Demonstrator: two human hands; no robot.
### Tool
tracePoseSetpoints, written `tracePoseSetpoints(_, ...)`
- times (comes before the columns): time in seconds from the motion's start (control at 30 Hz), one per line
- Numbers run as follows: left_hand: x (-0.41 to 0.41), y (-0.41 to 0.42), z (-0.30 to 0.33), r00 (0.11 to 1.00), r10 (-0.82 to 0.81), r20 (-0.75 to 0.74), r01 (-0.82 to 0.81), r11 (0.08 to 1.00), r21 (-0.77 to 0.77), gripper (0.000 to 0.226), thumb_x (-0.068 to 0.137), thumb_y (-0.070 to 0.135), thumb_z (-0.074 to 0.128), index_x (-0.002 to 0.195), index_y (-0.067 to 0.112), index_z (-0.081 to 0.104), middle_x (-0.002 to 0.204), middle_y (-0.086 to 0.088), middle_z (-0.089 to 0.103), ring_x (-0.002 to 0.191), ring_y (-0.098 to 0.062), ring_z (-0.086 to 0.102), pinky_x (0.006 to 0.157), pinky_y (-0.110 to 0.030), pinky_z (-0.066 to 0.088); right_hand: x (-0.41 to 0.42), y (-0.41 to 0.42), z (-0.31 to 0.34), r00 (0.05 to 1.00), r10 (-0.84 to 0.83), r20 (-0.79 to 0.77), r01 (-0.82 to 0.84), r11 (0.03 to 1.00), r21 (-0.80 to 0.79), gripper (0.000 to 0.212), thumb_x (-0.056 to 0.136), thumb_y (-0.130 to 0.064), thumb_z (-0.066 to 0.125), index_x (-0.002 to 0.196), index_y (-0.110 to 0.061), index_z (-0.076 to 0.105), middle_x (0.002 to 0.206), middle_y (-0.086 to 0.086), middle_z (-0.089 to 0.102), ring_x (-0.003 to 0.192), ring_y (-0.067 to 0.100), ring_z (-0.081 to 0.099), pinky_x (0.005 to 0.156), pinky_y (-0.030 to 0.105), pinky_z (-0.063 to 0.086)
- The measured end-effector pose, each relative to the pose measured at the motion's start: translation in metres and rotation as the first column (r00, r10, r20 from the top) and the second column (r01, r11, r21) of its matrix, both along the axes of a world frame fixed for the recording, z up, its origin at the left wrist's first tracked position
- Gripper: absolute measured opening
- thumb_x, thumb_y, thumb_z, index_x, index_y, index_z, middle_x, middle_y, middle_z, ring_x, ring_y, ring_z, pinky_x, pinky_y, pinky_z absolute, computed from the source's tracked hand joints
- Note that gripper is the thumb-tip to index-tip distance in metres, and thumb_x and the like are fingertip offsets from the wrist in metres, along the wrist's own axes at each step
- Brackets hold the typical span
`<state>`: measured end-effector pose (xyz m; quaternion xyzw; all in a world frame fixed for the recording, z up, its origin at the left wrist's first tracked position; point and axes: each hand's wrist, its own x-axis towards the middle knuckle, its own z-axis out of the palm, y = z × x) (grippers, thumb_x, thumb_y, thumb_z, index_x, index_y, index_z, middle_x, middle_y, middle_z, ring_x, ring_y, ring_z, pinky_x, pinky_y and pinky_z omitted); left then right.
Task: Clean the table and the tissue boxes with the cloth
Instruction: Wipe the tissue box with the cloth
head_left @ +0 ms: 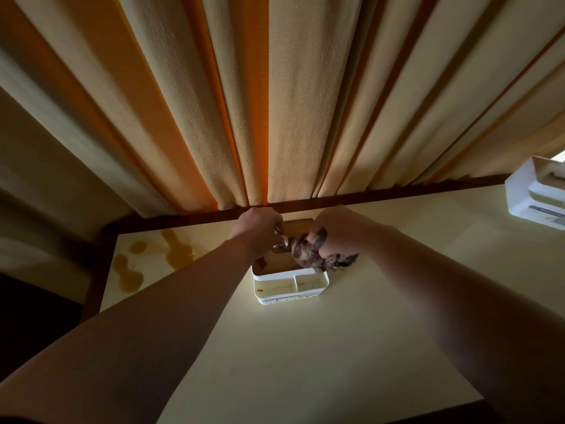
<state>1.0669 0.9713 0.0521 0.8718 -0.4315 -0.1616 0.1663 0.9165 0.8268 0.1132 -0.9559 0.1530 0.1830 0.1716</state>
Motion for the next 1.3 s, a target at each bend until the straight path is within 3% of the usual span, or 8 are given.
tracePoseSetpoints(0.17, 0.000, -0.003, 0.001, 1.000, 0.001, -0.001, -0.001, 1.000, -0.002, 0.028, 0.084, 0.026, 0.085, 0.111, 0.027, 0.077, 0.106, 0.007, 0.072, 0.089, -0.010, 0.060, 0.077, -0.025, 0.050, 0.031, -0.006, -0.009, 0.975, -0.151, 0.164, 0.149, 0.989, 0.022, 0.012, 0.083, -0.012, 0.069, 0.078, -0.022, 0.073, 0.071, -0.002, 0.065, 0.073, 0.015, 0.064, 0.058, 0.025, 0.043)
tracePoseSetpoints(0.33, 0.001, -0.001, -0.002, 1.000, 0.019, -0.003, -0.019, 1.000, 0.005, 0.027, 0.087, 0.026, 0.082, 0.113, 0.027, 0.076, 0.108, 0.004, 0.069, 0.099, -0.019, 0.064, 0.078, -0.030, 0.051, 0.013, -0.002, -0.018, 0.981, -0.105, 0.163, 0.104, 0.995, 0.012, 0.011, 0.086, -0.015, 0.068, 0.079, -0.022, 0.068, 0.072, -0.009, 0.061, 0.076, 0.015, 0.064, 0.060, 0.025, 0.042)
tracePoseSetpoints(0.4, -0.001, 0.000, 0.000, 1.000, 0.020, 0.000, -0.020, 1.000, -0.005, 0.018, 0.090, 0.023, 0.078, 0.107, 0.026, 0.077, 0.107, 0.004, 0.067, 0.098, -0.021, 0.063, 0.083, -0.034, 0.056, 0.002, 0.000, -0.018, 0.993, -0.038, 0.109, 0.041, 0.999, -0.024, 0.007, 0.088, -0.020, 0.072, 0.093, -0.021, 0.076, 0.081, -0.010, 0.061, 0.085, 0.015, 0.063, 0.064, 0.022, 0.039)
tracePoseSetpoints(0.57, -0.002, 0.001, 0.001, 1.000, 0.028, -0.011, -0.028, 1.000, -0.007, 0.012, 0.087, 0.024, 0.081, 0.095, 0.030, 0.074, 0.099, 0.007, 0.067, 0.088, -0.016, 0.061, 0.075, -0.030, 0.052, -0.020, -0.003, -0.010, 0.999, 0.012, -0.051, -0.010, 1.000, 0.029, 0.053, 0.083, -0.030, 0.084, 0.133, -0.033, 0.069, 0.120, -0.005, 0.057, 0.105, 0.012, 0.048, 0.086, 0.025, 0.041)
tracePoseSetpoints(0.73, 0.000, -0.001, 0.001, 0.999, 0.030, -0.040, -0.030, 1.000, -0.007, 0.019, 0.086, 0.023, 0.083, 0.104, 0.028, 0.077, 0.100, 0.011, 0.066, 0.091, -0.011, 0.062, 0.077, -0.025, 0.049, 0.006, -0.011, -0.004, 1.000, 0.004, 0.031, -0.005, 0.999, 0.045, 0.035, 0.083, -0.017, 0.079, 0.117, -0.028, 0.078, 0.097, -0.013, 0.062, 0.095, 0.008, 0.059, 0.069, 0.012, 0.037)
tracePoseSetpoints(0.9, 0.002, 0.000, 0.000, 0.999, 0.031, -0.031, -0.031, 1.000, 0.002, 0.026, 0.086, 0.025, 0.084, 0.110, 0.030, 0.077, 0.104, 0.010, 0.069, 0.092, -0.011, 0.061, 0.072, -0.025, 0.048, 0.028, -0.011, -0.011, 0.974, -0.153, 0.166, 0.146, 0.988, 0.057, 0.016, 0.085, -0.016, 0.068, 0.096, -0.018, 0.080, 0.082, 0.000, 0.070, 0.082, 0.016, 0.068, 0.069, 0.032, 0.057)
tracePoseSetpoints(1.1, 0.002, 0.001, 0.000, 1.000, 0.016, -0.019, -0.016, 1.000, 0.002, 0.018, 0.086, 0.030, 0.083, 0.103, 0.033, 0.077, 0.104, 0.007, 0.071, 0.095, -0.018, 0.065, 0.081, -0.036, 0.058, 0.004, -0.004, -0.018, 0.990, -0.082, 0.116, 0.078, 0.996, 0.037, 0.014, 0.087, -0.017, 0.073, 0.099, -0.022, 0.078, 0.082, -0.011, 0.060, 0.089, 0.015, 0.063, 0.066, 0.021, 0.040)
tracePoseSetpoints(1.3, 0.001, 0.002, -0.001, 1.000, 0.019, -0.009, -0.019, 1.000, 0.002, 0.015, 0.083, 0.027, 0.084, 0.095, 0.030, 0.076, 0.096, 0.007, 0.068, 0.087, -0.017, 0.063, 0.075, -0.032, 0.055, -0.018, -0.009, -0.013, 1.000, -0.021, -0.023, 0.023, 0.997, 0.078, 0.048, 0.083, -0.024, 0.081, 0.129, -0.035, 0.072, 0.113, -0.010, 0.056, 0.106, 0.012, 0.054, 0.083, 0.025, 0.043)
